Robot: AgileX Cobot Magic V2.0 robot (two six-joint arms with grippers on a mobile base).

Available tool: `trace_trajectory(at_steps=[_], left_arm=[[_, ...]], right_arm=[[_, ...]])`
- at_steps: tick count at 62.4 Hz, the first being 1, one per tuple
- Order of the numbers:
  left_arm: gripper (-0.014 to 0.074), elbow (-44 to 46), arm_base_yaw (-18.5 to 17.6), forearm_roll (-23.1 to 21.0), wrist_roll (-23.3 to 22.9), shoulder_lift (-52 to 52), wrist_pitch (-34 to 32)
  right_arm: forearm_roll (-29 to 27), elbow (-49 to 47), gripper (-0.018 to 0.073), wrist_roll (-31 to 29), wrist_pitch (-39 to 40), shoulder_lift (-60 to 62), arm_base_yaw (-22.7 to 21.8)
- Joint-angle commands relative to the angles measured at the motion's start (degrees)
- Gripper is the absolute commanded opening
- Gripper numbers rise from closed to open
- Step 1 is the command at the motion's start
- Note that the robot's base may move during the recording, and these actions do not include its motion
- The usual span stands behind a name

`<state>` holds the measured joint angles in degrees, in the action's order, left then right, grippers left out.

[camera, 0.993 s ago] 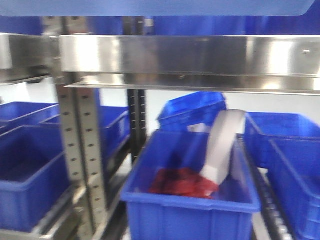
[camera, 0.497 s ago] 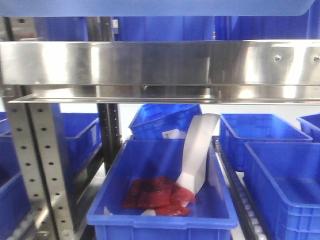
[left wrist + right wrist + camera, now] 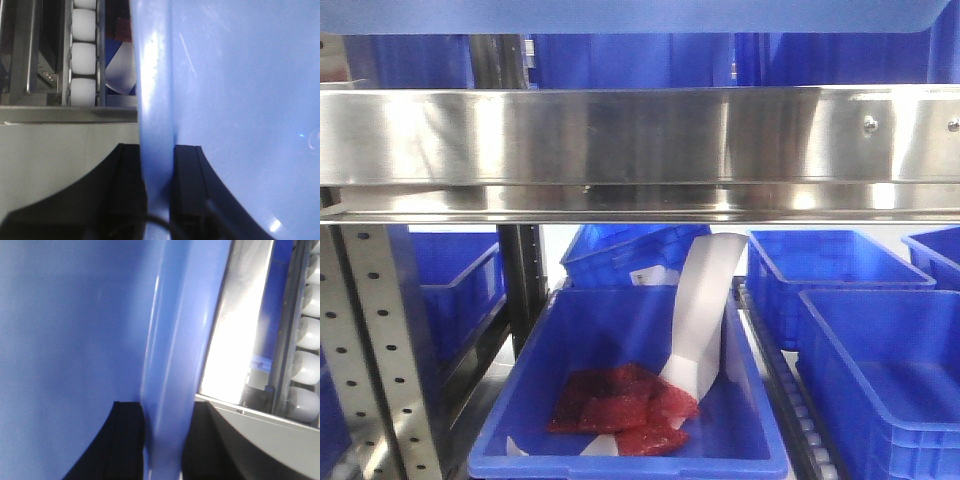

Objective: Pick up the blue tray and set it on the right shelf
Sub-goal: 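Raise the tray above the steel shelf edge and lower it onto the rollers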

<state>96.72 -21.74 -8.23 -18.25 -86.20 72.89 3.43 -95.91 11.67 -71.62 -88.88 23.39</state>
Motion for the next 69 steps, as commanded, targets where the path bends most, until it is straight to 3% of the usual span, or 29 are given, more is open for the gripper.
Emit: trace_trajectory(at_steps=[1, 42, 59, 69], left_arm=[[-0.0048, 1.8, -0.8, -4.9, 0.8, 2.1, 3.8], [-0.0048, 1.8, -0.8, -4.9, 0.8, 2.1, 3.8], [-0.0048, 1.8, -0.8, -6.1, 0.8, 2.1, 1.2], [-0.0048, 2.5, -0.4, -4.6, 3.7, 0.8, -3.5]], right_arm=[[-1.7, -1.4, 0.0057, -2.1, 3.0, 2.2, 0.6], [-1.7, -1.4, 0.0057, -2.1, 3.0, 2.2, 0.6], [-1.8, -1.6, 0.0057, -2.1, 3.2, 2.2, 0.6], [-1.9, -2.7, 0.0057, -2.1, 4.9, 2.2, 0.5]])
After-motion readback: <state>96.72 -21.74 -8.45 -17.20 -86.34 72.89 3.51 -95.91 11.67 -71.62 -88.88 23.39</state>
